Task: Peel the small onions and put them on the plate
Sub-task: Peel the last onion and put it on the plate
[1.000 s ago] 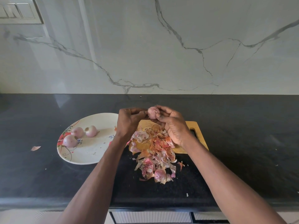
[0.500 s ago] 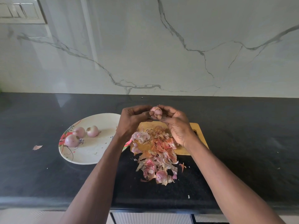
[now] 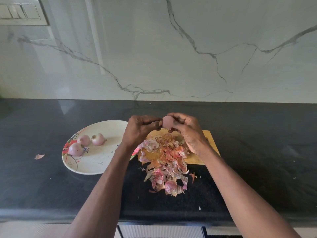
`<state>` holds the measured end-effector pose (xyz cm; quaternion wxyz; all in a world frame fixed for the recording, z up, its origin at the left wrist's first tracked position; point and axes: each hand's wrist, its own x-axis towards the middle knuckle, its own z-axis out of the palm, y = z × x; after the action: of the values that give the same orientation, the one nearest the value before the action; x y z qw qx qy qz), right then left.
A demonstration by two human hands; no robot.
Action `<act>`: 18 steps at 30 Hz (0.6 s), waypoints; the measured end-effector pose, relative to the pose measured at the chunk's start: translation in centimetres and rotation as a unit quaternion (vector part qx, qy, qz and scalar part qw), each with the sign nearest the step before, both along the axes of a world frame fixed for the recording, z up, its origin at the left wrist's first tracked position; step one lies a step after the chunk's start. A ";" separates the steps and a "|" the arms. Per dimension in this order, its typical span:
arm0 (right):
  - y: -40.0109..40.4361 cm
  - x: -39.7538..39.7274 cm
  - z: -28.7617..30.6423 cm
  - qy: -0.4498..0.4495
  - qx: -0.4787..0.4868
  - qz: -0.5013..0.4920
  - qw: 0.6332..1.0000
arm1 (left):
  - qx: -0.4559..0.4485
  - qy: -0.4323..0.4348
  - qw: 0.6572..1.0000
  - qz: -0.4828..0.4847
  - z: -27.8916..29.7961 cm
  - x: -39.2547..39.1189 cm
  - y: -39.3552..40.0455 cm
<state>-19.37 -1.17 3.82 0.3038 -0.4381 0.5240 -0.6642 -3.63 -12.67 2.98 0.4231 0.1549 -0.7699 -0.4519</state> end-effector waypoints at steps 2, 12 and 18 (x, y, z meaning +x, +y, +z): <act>0.1 0.0 0.2 0.009 0.000 -0.011 1.000 | -0.038 -0.016 0.999 0.008 -0.1 0.0 -0.1; -0.6 -0.3 -0.7 0.078 -0.009 -0.058 0.995 | -0.106 -0.035 0.993 0.045 -0.4 -0.2 0.1; -1.0 -0.5 -1.6 0.086 0.002 -0.072 0.994 | -0.135 -0.025 0.986 0.100 -1.0 -0.9 0.9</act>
<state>-19.86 -2.13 2.26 0.2099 -0.4545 0.5797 -0.6429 -4.51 -11.73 2.00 0.4640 0.1835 -0.8147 -0.2954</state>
